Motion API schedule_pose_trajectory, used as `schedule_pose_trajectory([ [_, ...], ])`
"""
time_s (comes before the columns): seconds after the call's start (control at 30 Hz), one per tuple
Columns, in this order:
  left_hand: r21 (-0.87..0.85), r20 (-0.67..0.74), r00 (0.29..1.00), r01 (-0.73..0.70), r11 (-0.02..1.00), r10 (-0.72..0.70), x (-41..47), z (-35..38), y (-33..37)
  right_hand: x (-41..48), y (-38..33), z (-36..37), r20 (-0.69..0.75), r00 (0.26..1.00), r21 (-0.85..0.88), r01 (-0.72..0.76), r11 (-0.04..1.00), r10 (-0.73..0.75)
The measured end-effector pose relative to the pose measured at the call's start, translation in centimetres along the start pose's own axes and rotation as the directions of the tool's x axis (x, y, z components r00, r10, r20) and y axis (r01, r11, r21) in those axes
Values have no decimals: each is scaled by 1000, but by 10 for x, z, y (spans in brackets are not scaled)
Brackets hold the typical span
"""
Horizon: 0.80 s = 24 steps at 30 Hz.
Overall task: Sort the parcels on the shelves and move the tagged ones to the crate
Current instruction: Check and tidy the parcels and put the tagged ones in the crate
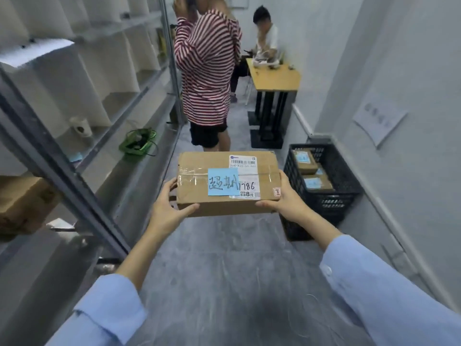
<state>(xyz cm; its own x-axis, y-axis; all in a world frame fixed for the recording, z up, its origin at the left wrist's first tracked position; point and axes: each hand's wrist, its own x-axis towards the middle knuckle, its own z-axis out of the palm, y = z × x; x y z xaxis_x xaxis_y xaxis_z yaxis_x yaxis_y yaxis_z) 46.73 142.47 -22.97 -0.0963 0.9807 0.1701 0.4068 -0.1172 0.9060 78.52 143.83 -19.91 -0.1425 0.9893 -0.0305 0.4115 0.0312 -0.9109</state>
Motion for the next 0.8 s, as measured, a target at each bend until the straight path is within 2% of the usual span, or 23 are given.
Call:
schedule_pose_trajectory([
  [0.2,-34,101,994,-37,999,41,39,144,43,1,69,-128,-86,995,-14,-61,998,59],
  [0.33,-59,134,990,-34,998,42,55,213,62,9,104,-191,-105,992,-32,-79,996,75],
  [0.63,32,220,975,-8,999,1,118,310,79,51,172,-266,-142,977,47,-154,987,159],
  [0.8,15,276,961,-5,1000,1,172,371,79,99,214,-307,-168,960,56,-216,975,222],
])
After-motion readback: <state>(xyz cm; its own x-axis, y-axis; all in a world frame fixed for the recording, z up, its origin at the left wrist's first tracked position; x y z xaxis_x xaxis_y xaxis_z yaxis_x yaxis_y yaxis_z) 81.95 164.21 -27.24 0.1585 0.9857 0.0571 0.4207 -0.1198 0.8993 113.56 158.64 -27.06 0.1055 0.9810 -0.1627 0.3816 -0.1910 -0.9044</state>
